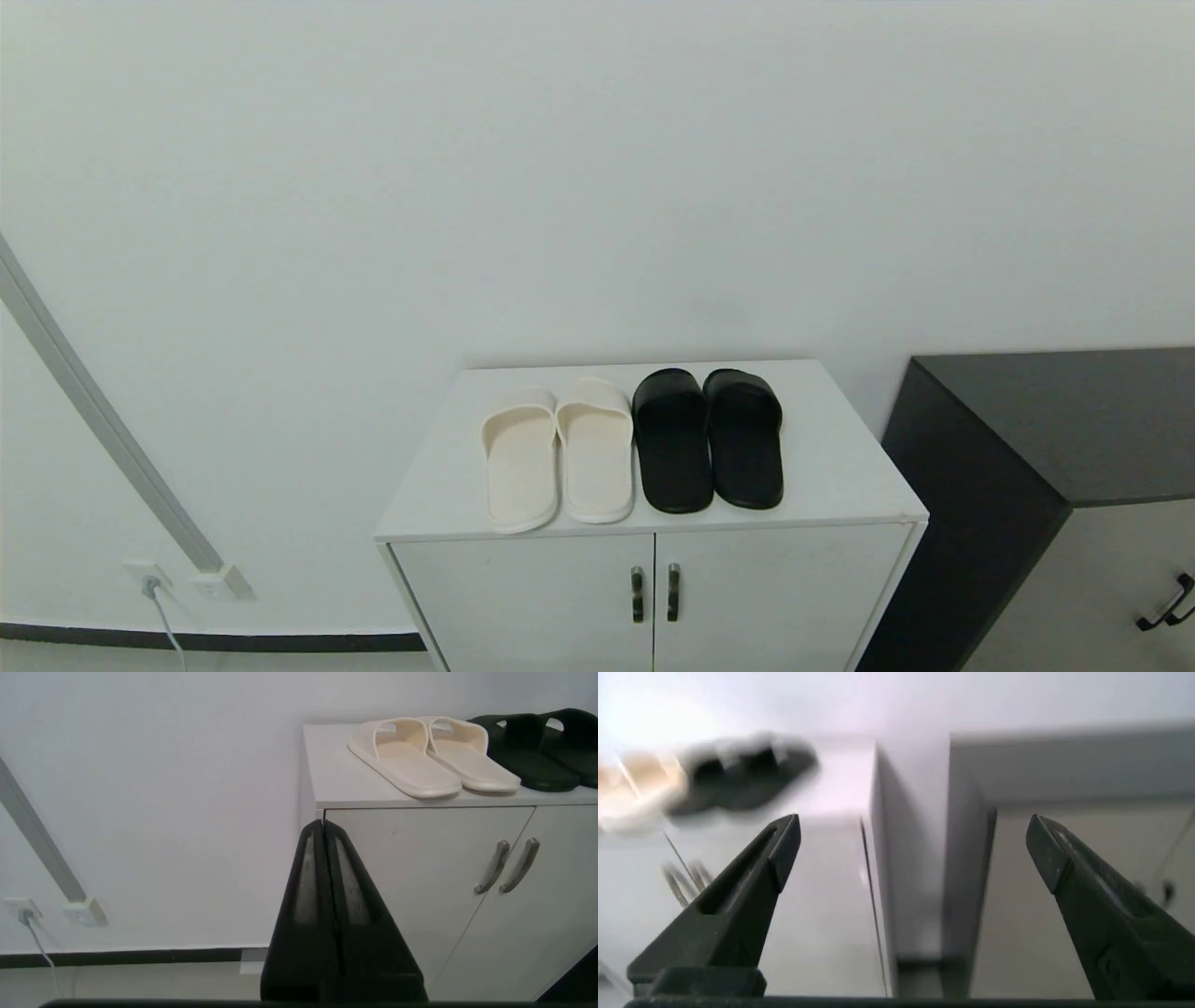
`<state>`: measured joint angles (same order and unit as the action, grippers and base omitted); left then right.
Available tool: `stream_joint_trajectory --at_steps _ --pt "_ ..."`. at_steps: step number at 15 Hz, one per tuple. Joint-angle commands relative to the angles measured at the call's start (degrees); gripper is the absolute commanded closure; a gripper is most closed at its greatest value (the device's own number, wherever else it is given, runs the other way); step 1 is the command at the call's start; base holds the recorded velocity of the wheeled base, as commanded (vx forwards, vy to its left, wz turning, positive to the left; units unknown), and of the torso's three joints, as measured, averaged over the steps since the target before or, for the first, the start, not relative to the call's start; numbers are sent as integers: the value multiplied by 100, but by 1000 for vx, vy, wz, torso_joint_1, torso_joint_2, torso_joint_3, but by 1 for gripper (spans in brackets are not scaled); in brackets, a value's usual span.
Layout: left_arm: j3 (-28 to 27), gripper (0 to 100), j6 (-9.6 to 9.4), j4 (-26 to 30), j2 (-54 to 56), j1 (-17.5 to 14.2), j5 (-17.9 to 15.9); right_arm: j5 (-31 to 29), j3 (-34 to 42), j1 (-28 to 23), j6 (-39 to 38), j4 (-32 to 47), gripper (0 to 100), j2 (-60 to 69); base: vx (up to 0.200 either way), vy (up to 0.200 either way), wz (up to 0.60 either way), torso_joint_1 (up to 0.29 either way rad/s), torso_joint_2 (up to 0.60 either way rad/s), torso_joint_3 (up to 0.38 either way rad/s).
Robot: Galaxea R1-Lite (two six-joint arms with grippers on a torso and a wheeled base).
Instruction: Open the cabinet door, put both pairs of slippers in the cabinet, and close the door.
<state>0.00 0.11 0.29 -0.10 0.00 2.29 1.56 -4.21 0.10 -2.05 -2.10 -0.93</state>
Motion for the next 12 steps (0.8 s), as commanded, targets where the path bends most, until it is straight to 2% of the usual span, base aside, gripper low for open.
stream_joint_trajectory --at_steps 1,4,9,12 --pt "0 100 7 -3 1 0 8 37 -801 236 -147 87 0 -1032 0 0 0 0 0 0" --pt "0 100 7 -3 1 0 8 363 -722 535 -76 -72 0 -2333 0 0 0 0 0 0" --pt "0 100 7 -3 1 0 8 477 -854 904 -94 -1557 0 -4548 0 0 0 0 0 0" --pt "0 100 7 -3 1 0 -1 424 -1249 1432 -296 -2128 0 -5673 0 0 0 0 0 0"
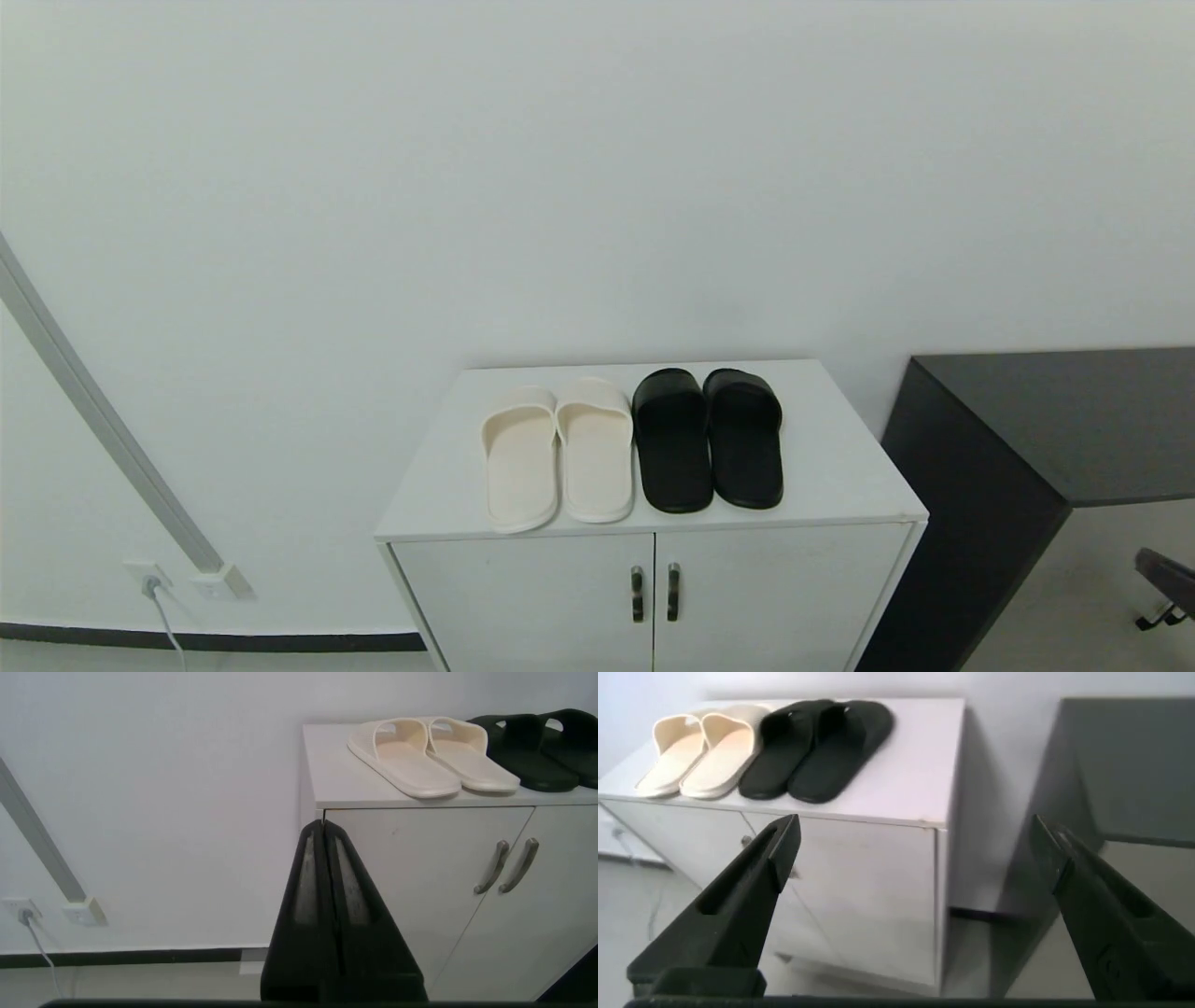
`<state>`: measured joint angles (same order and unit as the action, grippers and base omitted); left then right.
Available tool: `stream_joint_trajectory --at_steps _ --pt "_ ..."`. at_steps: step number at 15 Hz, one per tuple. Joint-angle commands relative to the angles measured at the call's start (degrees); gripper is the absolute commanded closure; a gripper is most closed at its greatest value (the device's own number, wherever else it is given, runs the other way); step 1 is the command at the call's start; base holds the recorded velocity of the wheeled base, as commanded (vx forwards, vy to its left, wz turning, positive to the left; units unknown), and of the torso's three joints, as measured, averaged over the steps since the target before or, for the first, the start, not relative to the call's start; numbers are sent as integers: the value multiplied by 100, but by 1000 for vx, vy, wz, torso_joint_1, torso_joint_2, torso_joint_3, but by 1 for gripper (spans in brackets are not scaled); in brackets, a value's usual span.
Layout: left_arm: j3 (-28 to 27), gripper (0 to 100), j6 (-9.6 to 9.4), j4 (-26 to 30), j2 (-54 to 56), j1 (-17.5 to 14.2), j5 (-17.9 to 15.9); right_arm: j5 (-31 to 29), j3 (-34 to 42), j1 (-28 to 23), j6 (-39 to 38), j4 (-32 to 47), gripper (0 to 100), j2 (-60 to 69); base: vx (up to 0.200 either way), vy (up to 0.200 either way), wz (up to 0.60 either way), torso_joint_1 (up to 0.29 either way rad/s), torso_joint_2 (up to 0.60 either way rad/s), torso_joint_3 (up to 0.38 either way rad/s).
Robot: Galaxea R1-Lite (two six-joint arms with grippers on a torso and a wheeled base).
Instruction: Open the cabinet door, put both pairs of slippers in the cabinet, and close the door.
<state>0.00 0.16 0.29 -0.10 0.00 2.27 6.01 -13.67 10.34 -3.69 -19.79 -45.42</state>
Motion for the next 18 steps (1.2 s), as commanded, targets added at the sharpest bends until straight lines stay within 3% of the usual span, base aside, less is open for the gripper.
stream_joint_trajectory --at_steps 1,3,6,10,13,16,18 --pt "0 100 2 -3 1 0 2 -38 -479 557 -290 -562 0 -1566 0 0 0 0 0 0" --pt "0 100 2 -3 1 0 2 -223 -752 882 -386 -711 0 -1944 0 0 0 0 0 0" --pt "0 100 2 6 1 0 2 -1040 -1455 2042 -764 -711 0 -2612 0 0 0 0 0 0" --pt "0 100 2 -3 1 0 2 -2192 -2307 3018 -1213 -816 0 -3676 0 0 0 0 0 0" --pt "0 100 2 -3 1 0 2 -2754 -2817 3255 -1248 -1019 0 -4660 0 0 0 0 0 0" --pt "0 100 2 -3 1 0 2 -3730 -3336 3378 -1221 -1897 0 -5873 0 0 0 0 0 0" --pt "0 100 2 6 1 0 2 -4029 -3757 3352 -1213 -2267 0 -6567 0 0 0 0 0 0"
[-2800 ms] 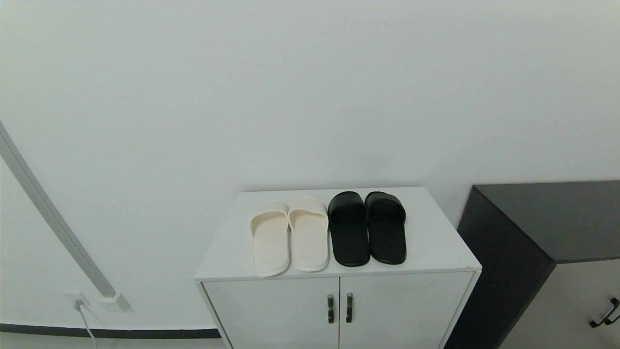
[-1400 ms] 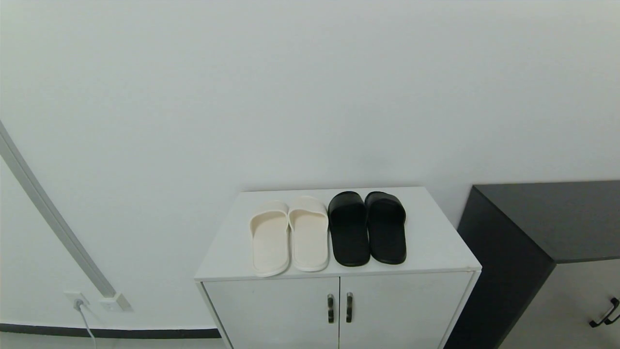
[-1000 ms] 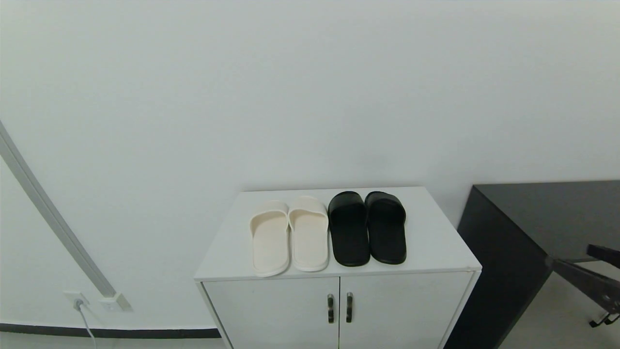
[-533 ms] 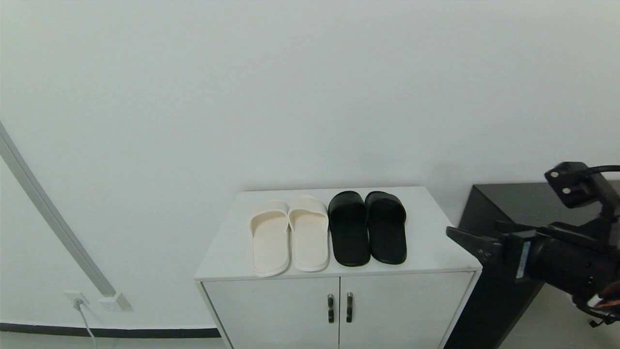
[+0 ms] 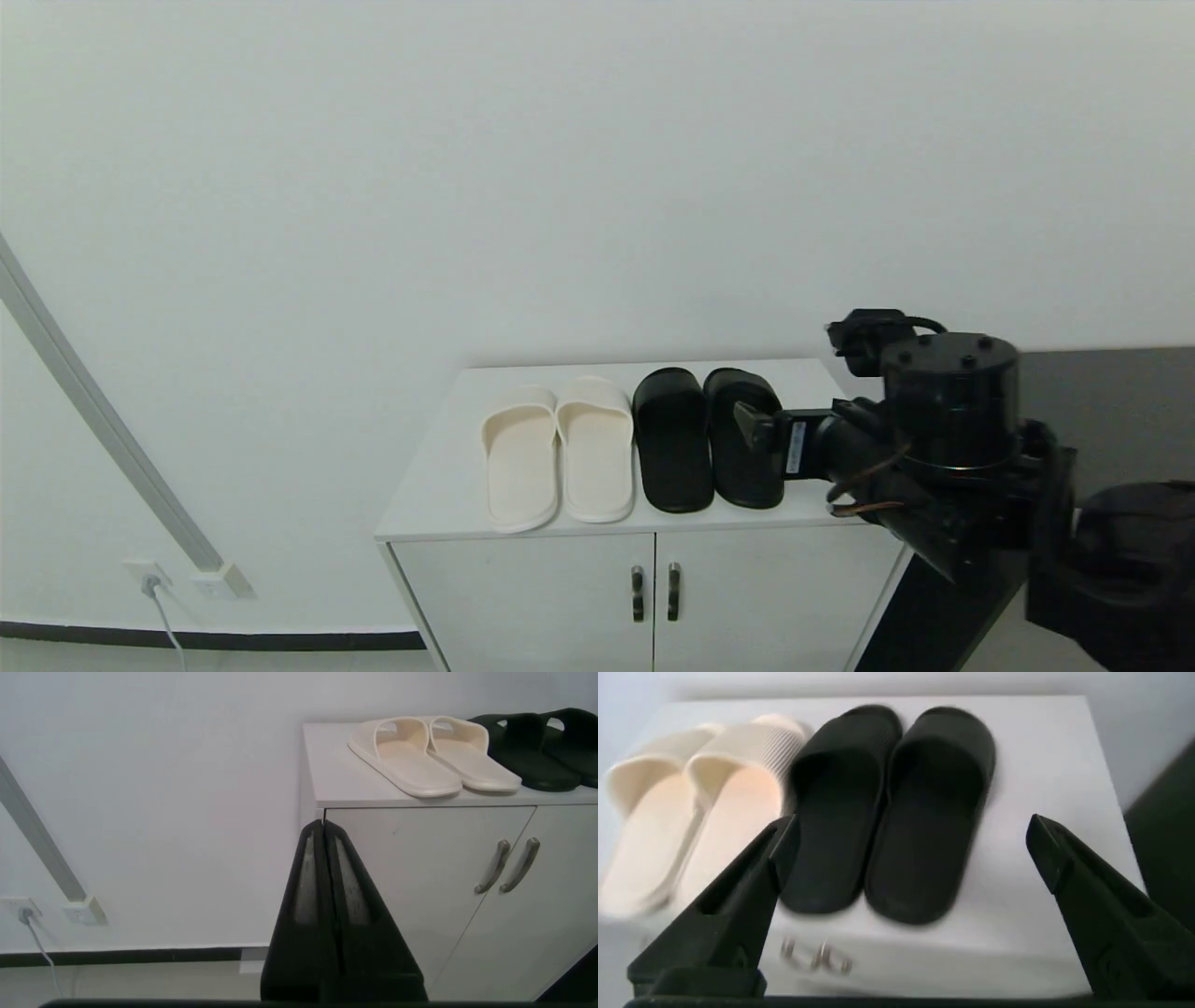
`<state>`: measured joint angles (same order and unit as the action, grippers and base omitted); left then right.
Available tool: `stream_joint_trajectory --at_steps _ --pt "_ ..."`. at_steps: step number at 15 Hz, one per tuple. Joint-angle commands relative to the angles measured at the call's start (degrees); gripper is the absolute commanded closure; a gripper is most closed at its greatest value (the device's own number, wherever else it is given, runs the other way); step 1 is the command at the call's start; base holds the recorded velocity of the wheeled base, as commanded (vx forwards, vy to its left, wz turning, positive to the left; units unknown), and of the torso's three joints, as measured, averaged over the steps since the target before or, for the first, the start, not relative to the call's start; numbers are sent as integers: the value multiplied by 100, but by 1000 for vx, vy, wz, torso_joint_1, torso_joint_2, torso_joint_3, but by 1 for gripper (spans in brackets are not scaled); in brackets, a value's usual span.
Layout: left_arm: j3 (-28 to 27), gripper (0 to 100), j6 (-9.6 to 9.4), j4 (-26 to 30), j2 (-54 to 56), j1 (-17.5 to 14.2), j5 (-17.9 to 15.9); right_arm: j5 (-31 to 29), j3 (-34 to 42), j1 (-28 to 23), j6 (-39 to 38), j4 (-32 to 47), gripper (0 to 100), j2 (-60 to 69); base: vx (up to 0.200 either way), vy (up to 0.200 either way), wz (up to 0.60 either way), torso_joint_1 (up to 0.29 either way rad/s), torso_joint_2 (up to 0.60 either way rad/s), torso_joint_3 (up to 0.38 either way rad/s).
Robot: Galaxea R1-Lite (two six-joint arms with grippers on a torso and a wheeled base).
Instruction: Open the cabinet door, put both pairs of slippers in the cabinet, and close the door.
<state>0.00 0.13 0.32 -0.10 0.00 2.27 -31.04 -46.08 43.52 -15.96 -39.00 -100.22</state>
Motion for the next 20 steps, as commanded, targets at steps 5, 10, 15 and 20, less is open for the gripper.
stream_joint_trajectory --at_steps 5,10,15,20 --pt "-9 100 -5 3 1 0 -7 -421 -1193 34 31 -381 0 -1887 0 0 0 0 0 0" --pt "0 100 4 3 1 0 -7 -412 -1667 -133 84 -345 0 -2388 0 0 0 0 0 0" --pt "0 100 4 3 1 0 -7 -359 -2370 -432 330 -345 0 -2986 0 0 0 0 0 0" --pt "0 100 4 3 1 0 -7 -324 -2977 -599 427 -310 0 -3346 0 0 0 0 0 0"
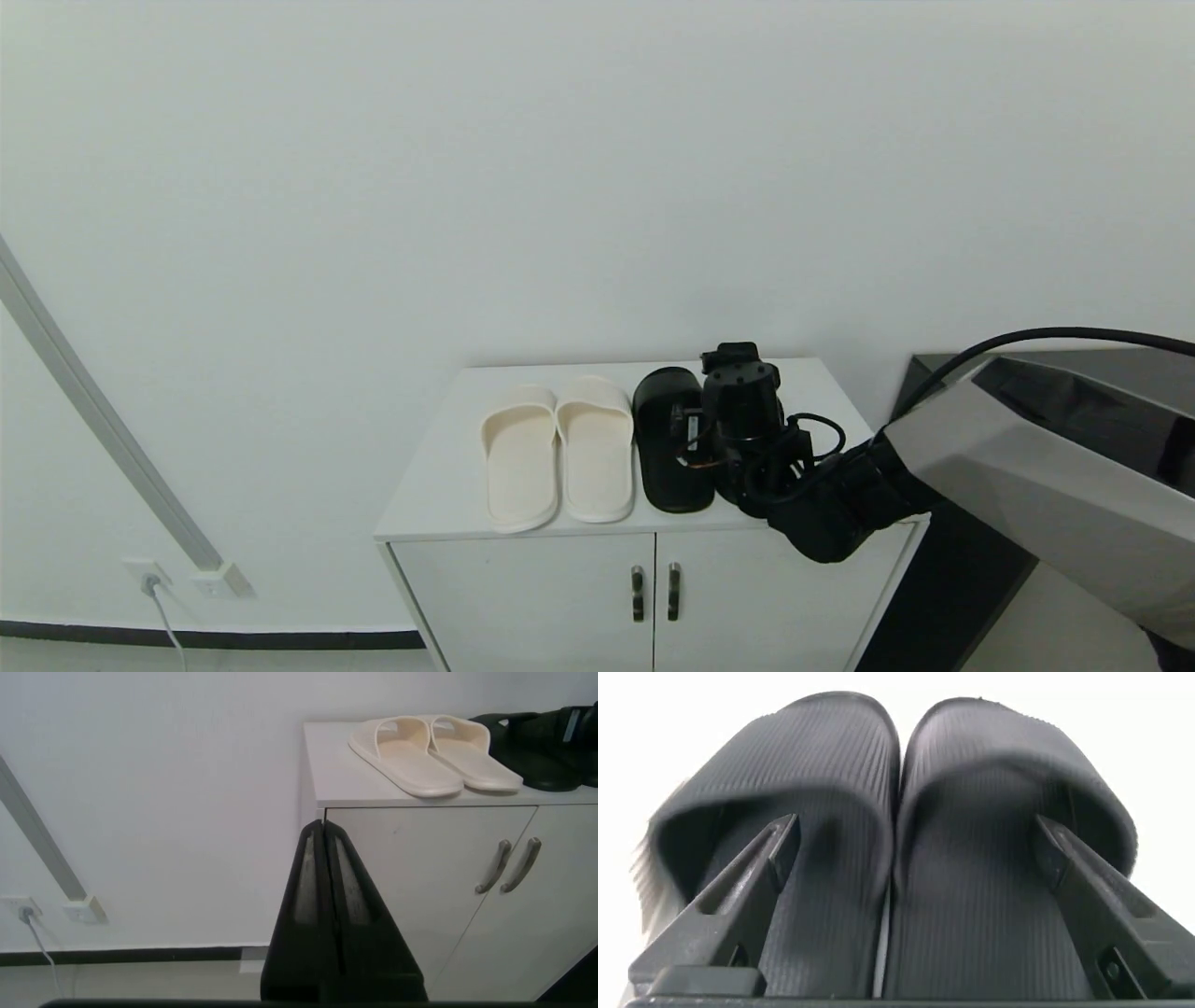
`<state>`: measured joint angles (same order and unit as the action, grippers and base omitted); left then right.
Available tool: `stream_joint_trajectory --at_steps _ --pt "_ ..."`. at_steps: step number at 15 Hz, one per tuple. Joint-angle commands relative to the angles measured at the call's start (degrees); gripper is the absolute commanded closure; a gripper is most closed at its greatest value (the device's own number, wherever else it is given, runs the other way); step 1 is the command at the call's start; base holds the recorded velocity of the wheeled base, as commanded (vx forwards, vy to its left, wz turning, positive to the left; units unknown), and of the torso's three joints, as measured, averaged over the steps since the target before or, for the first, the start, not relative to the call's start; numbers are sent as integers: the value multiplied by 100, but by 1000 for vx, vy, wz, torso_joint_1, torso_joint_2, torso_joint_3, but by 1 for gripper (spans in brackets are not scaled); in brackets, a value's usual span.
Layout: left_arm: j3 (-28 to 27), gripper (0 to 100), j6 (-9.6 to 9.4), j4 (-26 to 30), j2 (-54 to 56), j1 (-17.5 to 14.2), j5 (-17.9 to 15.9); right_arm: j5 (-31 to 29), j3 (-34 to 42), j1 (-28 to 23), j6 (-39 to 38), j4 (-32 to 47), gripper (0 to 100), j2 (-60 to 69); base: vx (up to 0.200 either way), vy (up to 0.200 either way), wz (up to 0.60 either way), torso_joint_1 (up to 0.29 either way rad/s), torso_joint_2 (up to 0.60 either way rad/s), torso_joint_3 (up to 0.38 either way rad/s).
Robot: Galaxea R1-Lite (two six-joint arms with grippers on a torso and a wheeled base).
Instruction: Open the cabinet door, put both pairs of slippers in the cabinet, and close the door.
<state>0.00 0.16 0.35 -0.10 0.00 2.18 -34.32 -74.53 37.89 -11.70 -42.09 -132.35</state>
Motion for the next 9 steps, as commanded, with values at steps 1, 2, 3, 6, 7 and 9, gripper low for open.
stream_joint_trajectory --at_steps 1,2,3,6,7,9 --pt "0 100 2 0 1 0 2 4 -281 -80 1 70 0 -247 0 0 0 0 0 0" --pt "0 100 2 0 1 0 2 4 -448 -115 -7 122 0 -344 0 0 0 0 0 0" --pt "0 100 2 0 1 0 2 4 -580 -124 -7 122 0 -432 0 0 0 0 0 0" --pt "0 100 2 0 1 0 2 4 -905 -141 1 140 0 -651 0 0 0 0 0 0" --pt "0 100 2 0 1 0 2 4 -1002 -141 28 184 0 -713 0 0 0 0 0 0" --pt "0 100 11 0 1 0 2 4 -1081 -150 72 193 100 -730 0 0 0 0 0 0"
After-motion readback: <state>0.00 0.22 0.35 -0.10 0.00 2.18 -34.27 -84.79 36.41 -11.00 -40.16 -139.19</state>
